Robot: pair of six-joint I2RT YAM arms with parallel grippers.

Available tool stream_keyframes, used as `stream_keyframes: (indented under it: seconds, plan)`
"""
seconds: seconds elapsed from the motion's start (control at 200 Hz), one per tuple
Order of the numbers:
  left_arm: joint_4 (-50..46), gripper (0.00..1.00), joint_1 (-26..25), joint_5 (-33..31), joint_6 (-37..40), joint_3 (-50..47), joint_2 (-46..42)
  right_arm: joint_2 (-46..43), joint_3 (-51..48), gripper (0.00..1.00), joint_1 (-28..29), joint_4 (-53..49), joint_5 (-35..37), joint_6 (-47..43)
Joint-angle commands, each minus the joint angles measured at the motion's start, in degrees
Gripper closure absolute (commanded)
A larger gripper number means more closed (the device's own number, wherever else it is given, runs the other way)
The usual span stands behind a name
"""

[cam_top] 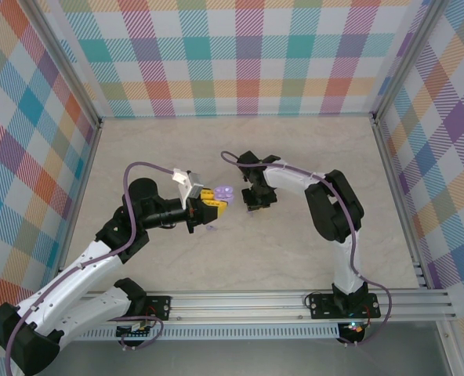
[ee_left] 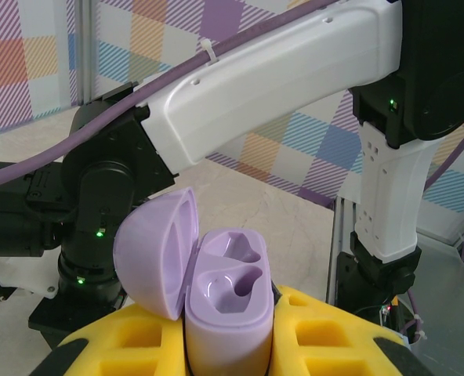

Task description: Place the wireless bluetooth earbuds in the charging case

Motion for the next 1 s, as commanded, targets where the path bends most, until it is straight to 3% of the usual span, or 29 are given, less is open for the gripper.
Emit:
stream_keyframes:
  seconds: [0.0,0.135,0.33,0.455,0.995]
  plan:
    - [0.2,1.00,0.5,0.0,0.4,0.3,-1.1,-3.1,1.1,0.74,-0.1,-1.7,2.3,0.9]
    - [0.2,1.00,0.5,0.2,0.4,0.5,-1.1,-6.1,0.1,0.71,-0.1,-2.4,3.9,2.2]
    - [0.4,1.00,0.5,0.4,0.6,0.6,-1.0,-7.6,-0.6,0.64,0.0,-1.5,-2.7,2.8]
    - [0.4,1.00,0.5,0.4,0.6,0.7,-1.0,-7.1,-0.3,0.59,0.3,-1.8,-3.3,5.1]
    - [0.5,1.00,0.5,0.5,0.6,1.0,-0.6,-0.5,3.4,0.59,3.2,-4.0,-1.9,10.6]
